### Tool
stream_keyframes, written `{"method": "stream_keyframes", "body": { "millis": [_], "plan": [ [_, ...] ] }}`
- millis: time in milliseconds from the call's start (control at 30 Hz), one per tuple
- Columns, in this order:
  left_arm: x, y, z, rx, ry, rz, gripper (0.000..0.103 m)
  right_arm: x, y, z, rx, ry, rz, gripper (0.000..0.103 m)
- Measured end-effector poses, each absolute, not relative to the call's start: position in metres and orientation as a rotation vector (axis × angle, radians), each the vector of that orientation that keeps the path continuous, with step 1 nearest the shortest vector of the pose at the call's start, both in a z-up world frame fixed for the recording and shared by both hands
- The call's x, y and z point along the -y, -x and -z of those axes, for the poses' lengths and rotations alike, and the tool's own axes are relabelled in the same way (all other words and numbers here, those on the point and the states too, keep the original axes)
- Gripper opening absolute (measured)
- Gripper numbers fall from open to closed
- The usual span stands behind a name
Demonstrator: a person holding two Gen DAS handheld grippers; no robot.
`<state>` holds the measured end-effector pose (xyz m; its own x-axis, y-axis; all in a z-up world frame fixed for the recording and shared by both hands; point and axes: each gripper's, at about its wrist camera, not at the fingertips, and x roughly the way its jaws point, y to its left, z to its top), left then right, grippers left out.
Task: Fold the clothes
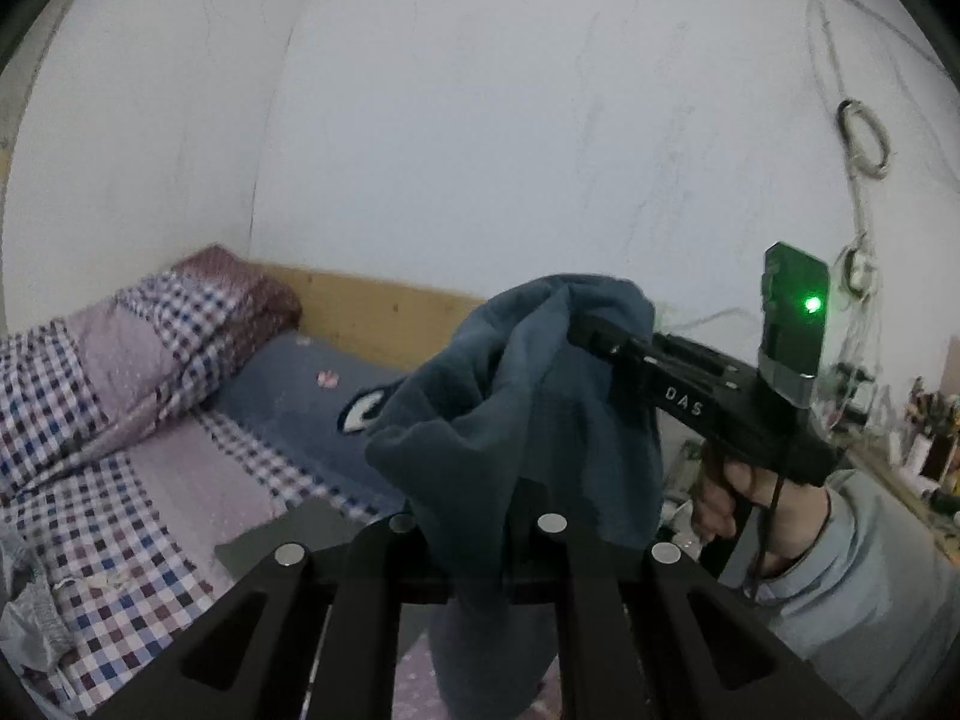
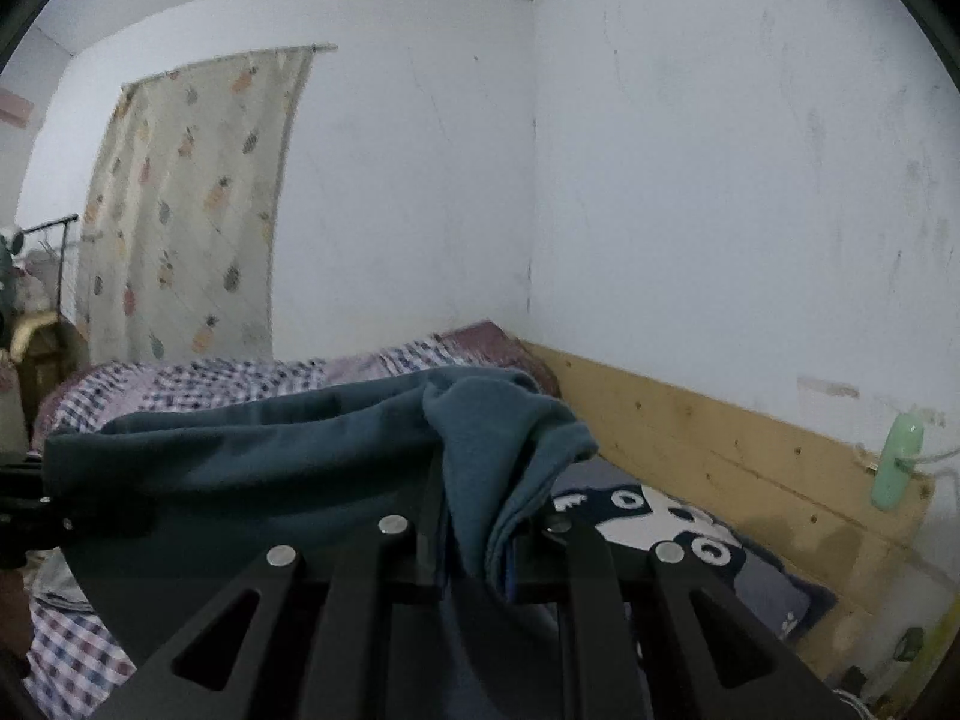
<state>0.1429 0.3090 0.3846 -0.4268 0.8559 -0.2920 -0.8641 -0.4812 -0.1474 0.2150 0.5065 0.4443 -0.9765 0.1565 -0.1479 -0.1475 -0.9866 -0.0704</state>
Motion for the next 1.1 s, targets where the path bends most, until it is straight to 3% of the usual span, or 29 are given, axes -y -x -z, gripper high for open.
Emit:
{"method": "stream_keyframes", "body": {
  "millis": [467, 867, 1100],
  "plan": [
    [-0.334, 0.030, -0.287, 0.066, 0.654, -2.079, 0.007, -0.532, -0.044, -0.343, 0.015, 0.468, -3.002, 0.012],
    [-0.356, 0.216, -0.162, 0.079, 1.022, -2.156, 0.008, -0.540, 0.179, -0.228, 0.146, 0.977, -2.939, 0.013],
    [-0.359, 0.268, -0.074, 0.075, 1.193, -2.198, 0.010, -0.526, 0.240, -0.148, 0.303, 1.175, -2.810, 0.014]
  ]
}}
